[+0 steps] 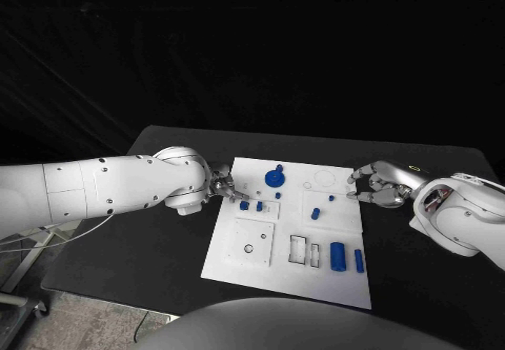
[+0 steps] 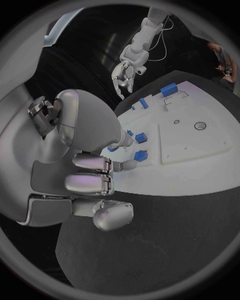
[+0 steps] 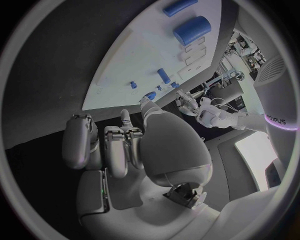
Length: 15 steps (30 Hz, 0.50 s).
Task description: Assemble the parts on the task board
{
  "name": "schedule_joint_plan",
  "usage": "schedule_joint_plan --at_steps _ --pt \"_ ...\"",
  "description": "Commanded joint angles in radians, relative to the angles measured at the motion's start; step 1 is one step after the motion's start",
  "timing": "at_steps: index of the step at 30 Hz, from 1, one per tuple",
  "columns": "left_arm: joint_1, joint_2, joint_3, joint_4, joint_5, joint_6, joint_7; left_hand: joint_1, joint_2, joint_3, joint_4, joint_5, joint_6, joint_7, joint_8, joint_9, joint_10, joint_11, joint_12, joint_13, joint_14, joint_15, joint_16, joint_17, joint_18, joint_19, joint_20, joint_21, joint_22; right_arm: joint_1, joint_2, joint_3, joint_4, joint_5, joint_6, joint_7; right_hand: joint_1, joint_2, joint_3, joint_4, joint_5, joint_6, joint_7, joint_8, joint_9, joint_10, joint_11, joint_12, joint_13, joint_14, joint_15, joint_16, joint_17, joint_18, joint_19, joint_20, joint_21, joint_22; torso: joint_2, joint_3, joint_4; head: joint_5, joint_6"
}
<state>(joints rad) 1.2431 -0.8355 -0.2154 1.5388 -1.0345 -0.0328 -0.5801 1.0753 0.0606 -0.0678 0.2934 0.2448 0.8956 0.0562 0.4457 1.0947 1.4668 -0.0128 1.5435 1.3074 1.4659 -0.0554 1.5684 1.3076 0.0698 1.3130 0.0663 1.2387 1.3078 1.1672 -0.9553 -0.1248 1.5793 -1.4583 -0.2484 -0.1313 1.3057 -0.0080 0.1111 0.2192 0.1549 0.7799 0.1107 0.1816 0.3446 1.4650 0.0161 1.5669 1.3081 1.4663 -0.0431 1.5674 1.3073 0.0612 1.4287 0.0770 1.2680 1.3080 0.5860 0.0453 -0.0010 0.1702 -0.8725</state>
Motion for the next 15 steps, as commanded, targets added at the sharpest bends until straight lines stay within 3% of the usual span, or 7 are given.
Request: schedule_joint_plan --at_steps 1,6,15 --pt "-0.003 0.007 0.000 -0.005 0.023 0.032 -0.020 -0.010 0.002 -0.013 -0.001 -0.010 -0.018 0.006 -0.015 -0.010 0.057 0.012 -0.007 0.219 0.105 0.011 0.002 0.263 0.019 -0.007 0.000 -0.008 0.111 -0.001 0.000 0.000 0.003 -0.003 -0.023 0.024 0.007 0.005 -0.001 -0.005 0.004 0.006 0.001 -0.004 -0.001 0.106 0.006 0.004 0.263 0.104 0.007 0.003 0.263 0.009 -0.004 -0.003 -0.002 0.170 0.000 -0.0001 0.0009 0.001 0.000" --pt "-0.007 0.016 0.000 -0.015 0.029 0.046 -0.029 -0.020 0.008 -0.031 -0.001 -0.026 -0.031 0.014 -0.027 -0.023 0.055 0.018 -0.009 0.217 0.105 0.017 0.002 0.263 0.020 -0.009 0.005 -0.013 0.113 -0.001 -0.001 0.000 0.004 -0.003 -0.020 0.024 0.007 0.005 -0.001 -0.005 0.004 0.006 0.001 -0.004 -0.001 0.106 0.006 0.004 0.263 0.104 0.007 0.003 0.263 0.009 -0.004 -0.003 -0.002 0.170 -0.001 0.0006 0.0000 0.003 0.000" --pt "-0.016 0.026 0.000 -0.033 0.003 0.080 -0.045 -0.042 0.016 -0.062 -0.001 -0.060 -0.032 0.017 -0.017 -0.024 0.058 0.022 -0.006 0.221 0.105 0.021 0.002 0.263 0.021 -0.012 0.010 -0.021 0.114 -0.001 -0.004 0.000 0.006 -0.004 -0.007 0.018 0.010 0.005 0.000 -0.007 0.006 0.006 0.001 -0.004 -0.002 0.106 0.006 0.004 0.263 0.104 0.007 0.003 0.263 0.009 -0.005 -0.003 -0.003 0.170 -0.001 0.0012 -0.0001 0.002 0.000"
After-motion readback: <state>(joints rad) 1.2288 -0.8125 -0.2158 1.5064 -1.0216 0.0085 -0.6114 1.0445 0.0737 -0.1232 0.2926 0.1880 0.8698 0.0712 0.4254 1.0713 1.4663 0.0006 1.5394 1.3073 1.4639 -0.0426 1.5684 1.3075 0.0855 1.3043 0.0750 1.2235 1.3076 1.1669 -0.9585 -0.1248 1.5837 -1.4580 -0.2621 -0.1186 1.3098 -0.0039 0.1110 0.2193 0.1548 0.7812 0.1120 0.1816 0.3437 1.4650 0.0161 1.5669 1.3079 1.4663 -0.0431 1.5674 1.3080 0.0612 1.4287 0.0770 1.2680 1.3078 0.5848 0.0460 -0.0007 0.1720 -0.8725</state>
